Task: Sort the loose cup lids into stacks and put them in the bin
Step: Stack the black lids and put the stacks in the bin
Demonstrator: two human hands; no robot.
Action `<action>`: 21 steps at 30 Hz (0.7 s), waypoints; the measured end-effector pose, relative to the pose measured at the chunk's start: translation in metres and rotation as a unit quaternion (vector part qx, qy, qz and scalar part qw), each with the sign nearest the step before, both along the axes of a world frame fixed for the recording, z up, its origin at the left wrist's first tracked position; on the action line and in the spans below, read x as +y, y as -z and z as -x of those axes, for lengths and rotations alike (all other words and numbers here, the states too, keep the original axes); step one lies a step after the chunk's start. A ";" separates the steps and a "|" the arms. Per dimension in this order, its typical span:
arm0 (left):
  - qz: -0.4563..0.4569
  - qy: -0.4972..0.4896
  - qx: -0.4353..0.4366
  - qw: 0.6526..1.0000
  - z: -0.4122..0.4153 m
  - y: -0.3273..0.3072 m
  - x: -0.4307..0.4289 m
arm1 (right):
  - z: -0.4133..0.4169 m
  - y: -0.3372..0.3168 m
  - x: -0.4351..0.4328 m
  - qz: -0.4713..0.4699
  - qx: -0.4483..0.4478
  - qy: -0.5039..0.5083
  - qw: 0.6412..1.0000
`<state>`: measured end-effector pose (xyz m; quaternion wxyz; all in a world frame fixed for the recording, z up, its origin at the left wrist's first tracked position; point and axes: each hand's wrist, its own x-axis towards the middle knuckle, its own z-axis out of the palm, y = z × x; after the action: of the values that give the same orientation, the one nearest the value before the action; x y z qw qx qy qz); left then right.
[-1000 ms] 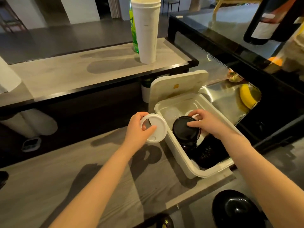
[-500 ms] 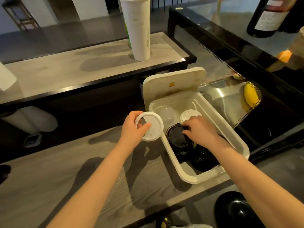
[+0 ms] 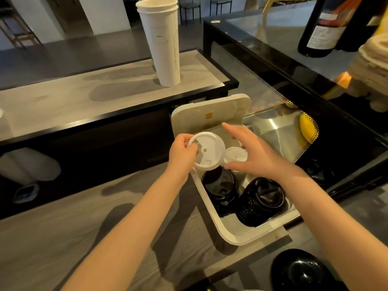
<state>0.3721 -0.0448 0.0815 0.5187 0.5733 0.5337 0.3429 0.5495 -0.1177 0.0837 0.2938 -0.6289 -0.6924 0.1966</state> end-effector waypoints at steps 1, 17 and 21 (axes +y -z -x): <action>0.018 0.010 0.004 1.000 -0.010 -0.003 0.001 | -0.002 -0.002 0.000 -0.018 -0.053 -0.019 0.998; -0.302 0.406 0.420 0.754 -0.007 0.035 -0.008 | -0.033 0.039 0.018 0.123 -0.210 0.096 0.965; -0.281 0.431 0.455 0.727 -0.017 0.042 -0.012 | -0.033 0.057 0.026 0.149 -0.314 0.065 0.935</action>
<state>0.3892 -0.0568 0.0391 0.1212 0.9484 0.2803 -0.0849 0.5829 -0.0921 0.0269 -0.0237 -0.7389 -0.6696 0.0708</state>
